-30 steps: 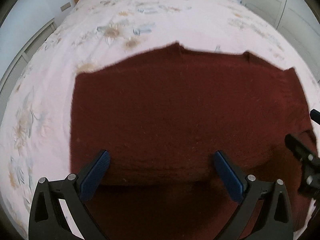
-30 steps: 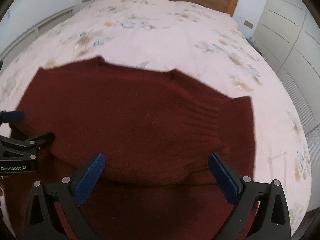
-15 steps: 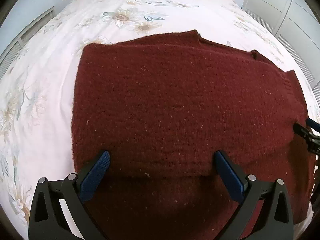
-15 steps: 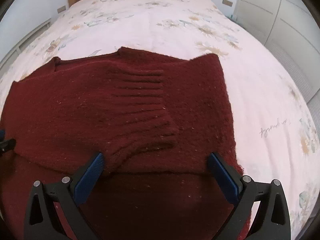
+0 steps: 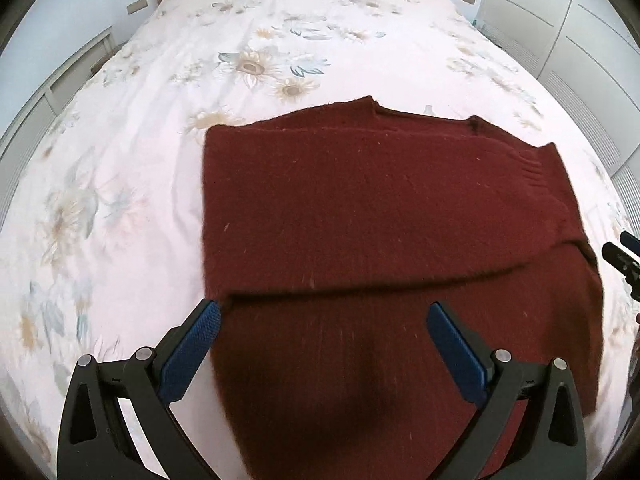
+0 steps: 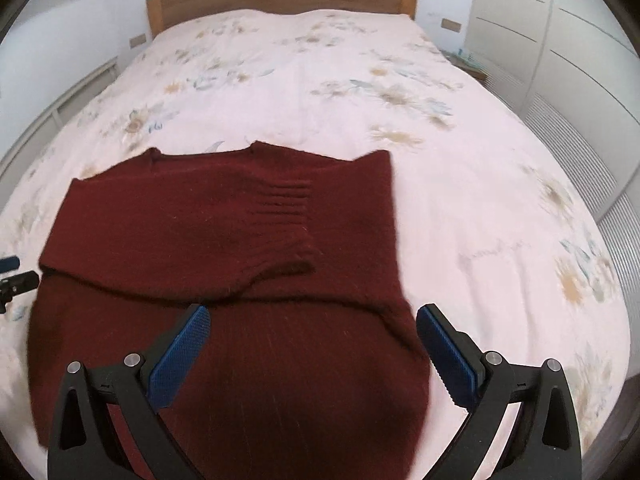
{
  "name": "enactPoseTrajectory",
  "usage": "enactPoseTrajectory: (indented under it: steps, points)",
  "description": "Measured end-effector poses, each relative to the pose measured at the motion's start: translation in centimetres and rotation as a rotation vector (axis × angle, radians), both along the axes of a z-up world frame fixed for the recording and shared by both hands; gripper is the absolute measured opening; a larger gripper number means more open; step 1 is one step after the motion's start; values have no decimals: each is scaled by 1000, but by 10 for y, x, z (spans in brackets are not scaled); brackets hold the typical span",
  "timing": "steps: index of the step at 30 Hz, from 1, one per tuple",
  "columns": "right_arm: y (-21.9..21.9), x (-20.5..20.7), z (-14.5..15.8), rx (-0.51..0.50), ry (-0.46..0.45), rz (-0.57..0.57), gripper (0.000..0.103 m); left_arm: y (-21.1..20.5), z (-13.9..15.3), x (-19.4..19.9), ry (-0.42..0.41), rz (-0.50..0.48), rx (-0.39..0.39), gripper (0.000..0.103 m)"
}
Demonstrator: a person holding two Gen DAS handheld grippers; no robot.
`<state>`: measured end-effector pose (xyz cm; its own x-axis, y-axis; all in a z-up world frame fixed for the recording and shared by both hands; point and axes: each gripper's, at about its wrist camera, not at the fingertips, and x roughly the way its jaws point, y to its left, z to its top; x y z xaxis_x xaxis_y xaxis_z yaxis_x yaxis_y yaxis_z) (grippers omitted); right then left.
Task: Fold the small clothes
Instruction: 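Open both grippers and move them to the sweater hem, then grasp the sweater hem with both grippers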
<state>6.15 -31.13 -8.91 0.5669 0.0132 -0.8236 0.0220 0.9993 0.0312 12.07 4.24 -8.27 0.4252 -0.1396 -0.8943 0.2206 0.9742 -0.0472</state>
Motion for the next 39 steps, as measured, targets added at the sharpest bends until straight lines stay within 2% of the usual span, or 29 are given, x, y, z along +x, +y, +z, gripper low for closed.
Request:
enactPoseTrajectory:
  steps: [5,11,17,25,31,34,36,39]
  points:
    - [-17,-39,1,8,11,-38,103,19,4,-35,22,45,-46,102]
    - [-33,-81,-24,43,65,-97,103,39,-2,-77,33,104,-6,102]
    - [-44,-115,-57,84,141,-123,103,56,-24,-119,105,135,12,102]
    - [-37,-136,-76,80,202,-84,103,45,-52,-151,188,143,-20,102]
    - [-33,-141,-86,91,248,-65,102,20,-60,-165,210,89,-23,102]
    - [-31,-141,-90,86,269,-54,93,12,-65,-168,211,87,-21,101]
    - [-30,-142,-93,101,285,-50,69,8,-69,-167,214,83,-20,101]
    - [-31,-144,-95,158,304,-53,55,4,-69,-170,215,64,-28,90]
